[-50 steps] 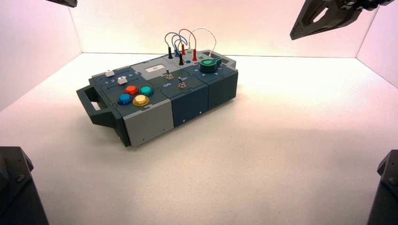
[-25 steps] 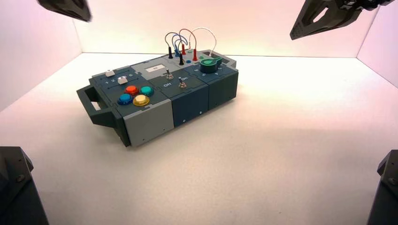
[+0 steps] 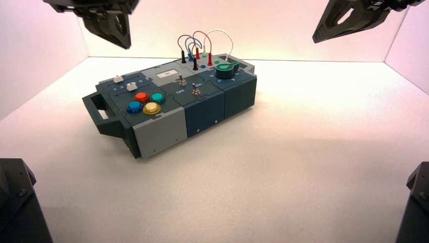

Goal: Move the bottom slider to position 2.

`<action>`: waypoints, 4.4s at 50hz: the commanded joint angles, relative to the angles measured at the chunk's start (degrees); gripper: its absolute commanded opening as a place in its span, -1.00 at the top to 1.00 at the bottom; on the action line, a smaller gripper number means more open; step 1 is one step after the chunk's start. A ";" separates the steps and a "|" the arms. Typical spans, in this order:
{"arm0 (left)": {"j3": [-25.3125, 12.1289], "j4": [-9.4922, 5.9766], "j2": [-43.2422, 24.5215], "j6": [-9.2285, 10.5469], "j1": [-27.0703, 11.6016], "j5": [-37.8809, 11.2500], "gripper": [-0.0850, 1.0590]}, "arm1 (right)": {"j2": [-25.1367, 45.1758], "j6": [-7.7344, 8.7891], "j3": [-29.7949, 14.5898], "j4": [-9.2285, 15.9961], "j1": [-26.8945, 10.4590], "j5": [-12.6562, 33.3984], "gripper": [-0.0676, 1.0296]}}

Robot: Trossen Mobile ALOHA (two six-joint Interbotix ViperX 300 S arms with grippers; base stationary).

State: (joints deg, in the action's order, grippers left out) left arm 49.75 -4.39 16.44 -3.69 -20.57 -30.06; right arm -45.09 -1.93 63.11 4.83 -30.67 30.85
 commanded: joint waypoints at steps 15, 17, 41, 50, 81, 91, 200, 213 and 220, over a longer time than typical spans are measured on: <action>-5.80 0.18 -7.73 -1.05 -0.18 -2.81 0.91 | -0.09 0.00 -2.02 0.00 0.09 -0.26 0.92; -6.06 0.18 -8.26 -1.14 -0.18 -2.81 0.91 | -0.09 0.00 -2.11 0.00 0.09 -0.26 0.92; -8.44 0.35 -15.03 -1.93 -0.18 -4.13 0.91 | -1.49 0.00 -2.02 -0.09 0.09 -0.18 0.92; -8.61 0.53 -15.91 -1.93 -0.18 -4.22 0.91 | -2.46 0.00 -1.93 -0.09 0.18 -0.18 0.92; -8.61 1.05 -17.75 -1.93 -0.09 -4.66 0.91 | -2.55 0.09 -2.11 -0.09 0.18 -0.18 0.92; -8.61 1.23 -18.02 -1.93 0.44 -4.75 0.91 | -2.55 0.09 -2.11 -0.09 0.18 -0.26 0.92; -8.44 2.02 -17.31 -3.16 2.20 -6.50 0.91 | -2.55 0.09 -2.20 -0.26 0.09 -0.18 0.92; -10.37 1.85 -16.26 -3.34 0.35 -6.50 0.91 | -2.55 0.09 -2.20 -0.26 0.18 -0.18 0.92; -10.63 1.41 -15.03 -3.16 -0.18 -8.09 0.91 | -2.46 0.09 -2.20 -0.26 0.09 -0.18 0.92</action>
State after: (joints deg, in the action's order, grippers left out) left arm 40.43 -2.81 -0.97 -6.68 -20.39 -37.53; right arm -47.72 -1.93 63.02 4.57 -30.50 30.94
